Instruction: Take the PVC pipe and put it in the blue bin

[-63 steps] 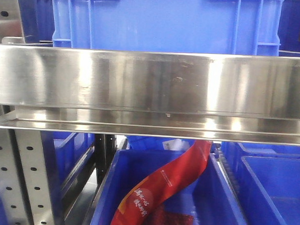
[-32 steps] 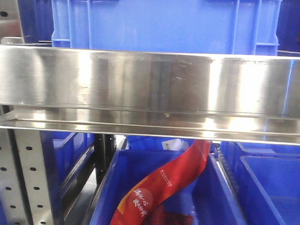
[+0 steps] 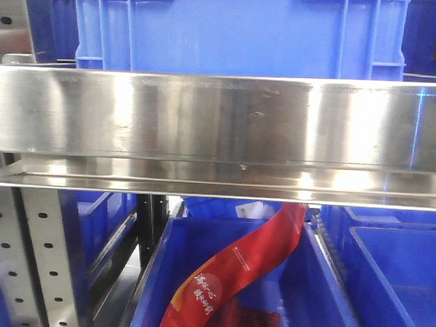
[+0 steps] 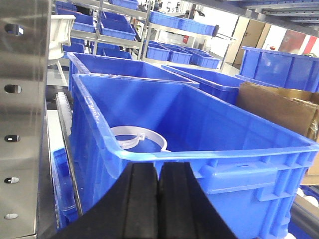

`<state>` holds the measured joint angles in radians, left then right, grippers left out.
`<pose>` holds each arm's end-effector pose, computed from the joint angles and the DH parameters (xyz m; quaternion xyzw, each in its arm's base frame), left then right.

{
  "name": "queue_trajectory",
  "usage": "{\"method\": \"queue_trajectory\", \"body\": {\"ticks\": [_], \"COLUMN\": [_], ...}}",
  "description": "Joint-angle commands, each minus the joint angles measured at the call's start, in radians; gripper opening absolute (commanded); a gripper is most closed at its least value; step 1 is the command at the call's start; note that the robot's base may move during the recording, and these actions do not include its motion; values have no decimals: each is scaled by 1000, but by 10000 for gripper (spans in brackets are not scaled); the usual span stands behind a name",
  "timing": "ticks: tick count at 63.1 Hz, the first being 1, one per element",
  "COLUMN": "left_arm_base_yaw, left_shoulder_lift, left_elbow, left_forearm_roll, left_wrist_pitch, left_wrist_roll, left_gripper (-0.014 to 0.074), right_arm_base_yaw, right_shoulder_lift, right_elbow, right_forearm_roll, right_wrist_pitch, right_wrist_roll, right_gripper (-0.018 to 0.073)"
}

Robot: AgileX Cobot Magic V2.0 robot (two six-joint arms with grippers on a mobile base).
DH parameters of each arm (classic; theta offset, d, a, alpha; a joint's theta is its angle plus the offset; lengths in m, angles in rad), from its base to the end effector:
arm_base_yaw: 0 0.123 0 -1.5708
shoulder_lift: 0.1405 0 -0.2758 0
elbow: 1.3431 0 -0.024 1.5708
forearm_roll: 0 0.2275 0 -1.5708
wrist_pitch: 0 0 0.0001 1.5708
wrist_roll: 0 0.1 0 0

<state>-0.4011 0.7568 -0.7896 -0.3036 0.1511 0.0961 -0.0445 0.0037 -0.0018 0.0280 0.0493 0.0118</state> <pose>0.1371 -0.0631 0.3871 0.0860 0.7105 -0.2235 0.6617 0.0516 -0.0022 0.2094 0.0287 0.6937 -0.0012 0.7197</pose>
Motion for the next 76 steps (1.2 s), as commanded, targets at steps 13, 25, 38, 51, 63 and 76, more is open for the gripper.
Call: {"method": "queue_trajectory", "body": {"ticks": [13, 25, 38, 51, 63, 76], "left_arm_base_yaw": [-4, -4, -4, 8, 115, 244], "left_shoulder_lift": [-4, -4, -4, -22, -161, -342], "left_elbow": [1, 1, 1, 39, 282, 489], "left_forearm_roll": [-8, -8, -8, 8, 151, 186], "left_wrist_pitch": [-17, -17, -17, -75, -330, -247], "left_wrist_roll": [-3, -3, -3, 1, 8, 8], "left_gripper": [-111, -111, -111, -111, -111, -111], "right_arm_base_yaw": [-6, -6, -6, -6, -6, -6], "right_shoulder_lift": [-4, -4, -4, -4, -4, -4], "right_elbow": [2, 2, 2, 2, 2, 2], "right_forearm_roll": [-7, -7, -7, -7, -7, -7], "right_wrist_pitch": [-31, -31, -31, -31, -31, -31], "right_wrist_roll": [-1, -1, -1, -1, -1, -1], "right_gripper": [-168, -168, -168, -168, -168, -168]}}
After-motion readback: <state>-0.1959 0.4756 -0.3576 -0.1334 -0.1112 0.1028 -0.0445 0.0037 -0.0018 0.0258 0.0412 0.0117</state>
